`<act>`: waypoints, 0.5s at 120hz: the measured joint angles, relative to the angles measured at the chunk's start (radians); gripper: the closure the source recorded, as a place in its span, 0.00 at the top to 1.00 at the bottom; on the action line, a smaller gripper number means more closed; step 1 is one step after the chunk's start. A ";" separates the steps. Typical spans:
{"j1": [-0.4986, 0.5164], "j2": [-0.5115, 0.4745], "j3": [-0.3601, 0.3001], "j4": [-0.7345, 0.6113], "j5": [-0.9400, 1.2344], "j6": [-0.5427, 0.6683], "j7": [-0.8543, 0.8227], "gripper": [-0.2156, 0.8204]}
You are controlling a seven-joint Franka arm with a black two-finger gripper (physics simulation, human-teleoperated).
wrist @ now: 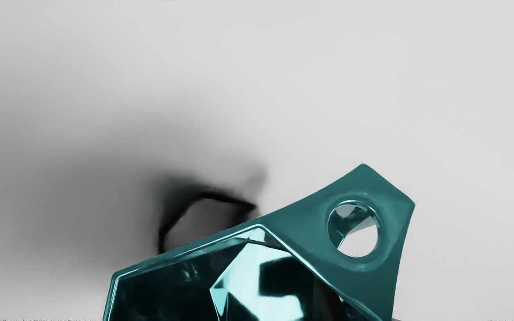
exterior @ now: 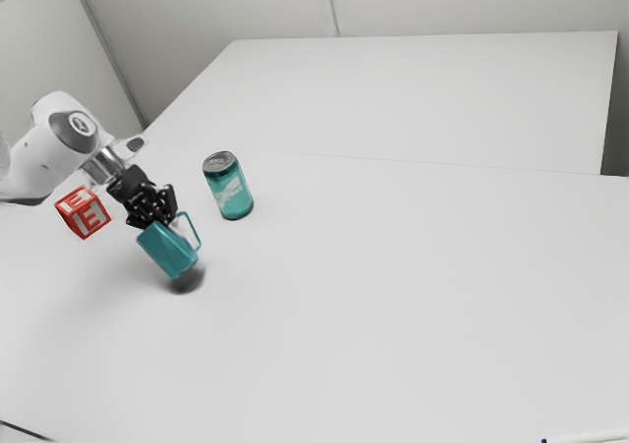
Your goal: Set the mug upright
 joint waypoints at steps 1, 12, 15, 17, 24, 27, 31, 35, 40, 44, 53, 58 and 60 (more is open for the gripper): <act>-0.010 -0.004 0.000 0.000 0.013 0.002 -0.004 0.04; -0.126 -0.041 0.000 -0.002 0.152 0.029 -0.055 0.03; -0.154 -0.050 0.000 -0.004 0.187 0.037 -0.070 0.03; -0.170 -0.058 -0.001 -0.006 0.211 0.043 -0.081 0.03; -0.231 -0.104 -0.001 -0.046 0.294 0.075 -0.122 0.03; -0.253 -0.127 -0.004 -0.070 0.327 0.094 -0.141 0.03; -0.275 -0.151 -0.013 -0.099 0.370 0.120 -0.166 0.03; -0.296 -0.171 -0.020 -0.123 0.407 0.147 -0.192 0.03; -0.312 -0.196 -0.036 -0.157 0.444 0.183 -0.224 0.03; -0.318 -0.215 -0.052 -0.187 0.467 0.212 -0.251 0.03; -0.334 -0.263 -0.086 -0.259 0.516 0.275 -0.314 0.03; -0.348 -0.283 -0.099 -0.292 0.538 0.311 -0.350 0.03; -0.354 -0.289 -0.105 -0.304 0.546 0.326 -0.364 0.03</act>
